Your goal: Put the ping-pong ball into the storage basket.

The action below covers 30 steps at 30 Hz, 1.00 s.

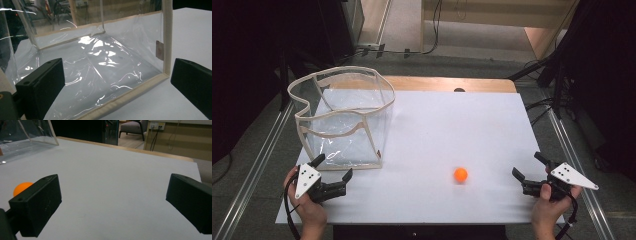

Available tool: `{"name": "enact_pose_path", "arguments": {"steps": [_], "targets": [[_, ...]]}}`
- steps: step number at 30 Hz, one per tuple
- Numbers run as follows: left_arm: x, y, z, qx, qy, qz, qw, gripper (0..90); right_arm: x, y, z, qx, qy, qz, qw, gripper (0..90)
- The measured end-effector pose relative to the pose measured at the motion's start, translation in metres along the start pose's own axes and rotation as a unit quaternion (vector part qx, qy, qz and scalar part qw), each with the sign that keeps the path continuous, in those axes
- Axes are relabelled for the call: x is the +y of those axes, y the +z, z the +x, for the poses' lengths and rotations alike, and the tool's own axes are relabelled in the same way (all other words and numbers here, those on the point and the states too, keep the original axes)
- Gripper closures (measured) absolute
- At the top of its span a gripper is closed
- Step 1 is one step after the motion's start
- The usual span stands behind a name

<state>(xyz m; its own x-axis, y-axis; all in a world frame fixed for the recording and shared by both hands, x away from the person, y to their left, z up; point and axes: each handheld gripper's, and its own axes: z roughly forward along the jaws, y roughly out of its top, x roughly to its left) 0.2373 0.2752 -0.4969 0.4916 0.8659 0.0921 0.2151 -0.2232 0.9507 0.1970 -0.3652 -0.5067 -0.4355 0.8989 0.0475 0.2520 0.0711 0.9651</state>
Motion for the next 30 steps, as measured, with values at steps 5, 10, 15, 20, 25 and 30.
{"name": "enact_pose_path", "arguments": {"steps": [5, 10, 15, 20, 25, 30], "targets": [[0.000, 0.000, -0.001, 0.000, -0.002, -0.001, 1.0000, 0.0, 0.003, -0.001, 0.002, -0.012, -0.011, -0.007, 0.9998, 0.0], [0.000, 0.000, 0.000, 0.001, -0.002, 0.000, 1.0000, 0.0, 0.005, 0.001, 0.005, -0.014, -0.016, -0.002, 0.9998, 0.0], [0.000, 0.000, -0.001, 0.001, -0.003, 0.000, 1.0000, 0.0, 0.008, 0.005, 0.008, -0.012, -0.017, 0.001, 0.9998, 0.0], [-0.001, -0.001, -0.001, 0.004, -0.002, 0.001, 1.0000, 0.0, 0.014, 0.006, 0.010, -0.002, -0.019, 0.007, 0.9998, 0.0], [-0.001, 0.000, -0.001, 0.006, -0.001, 0.002, 1.0000, 0.0, 0.022, 0.010, 0.015, 0.023, -0.021, 0.035, 0.9989, 0.0], [-0.001, -0.001, -0.002, 0.007, 0.000, 0.004, 1.0000, 0.0, 0.030, 0.010, 0.018, 0.057, -0.020, 0.043, 0.9972, 0.0]]}}
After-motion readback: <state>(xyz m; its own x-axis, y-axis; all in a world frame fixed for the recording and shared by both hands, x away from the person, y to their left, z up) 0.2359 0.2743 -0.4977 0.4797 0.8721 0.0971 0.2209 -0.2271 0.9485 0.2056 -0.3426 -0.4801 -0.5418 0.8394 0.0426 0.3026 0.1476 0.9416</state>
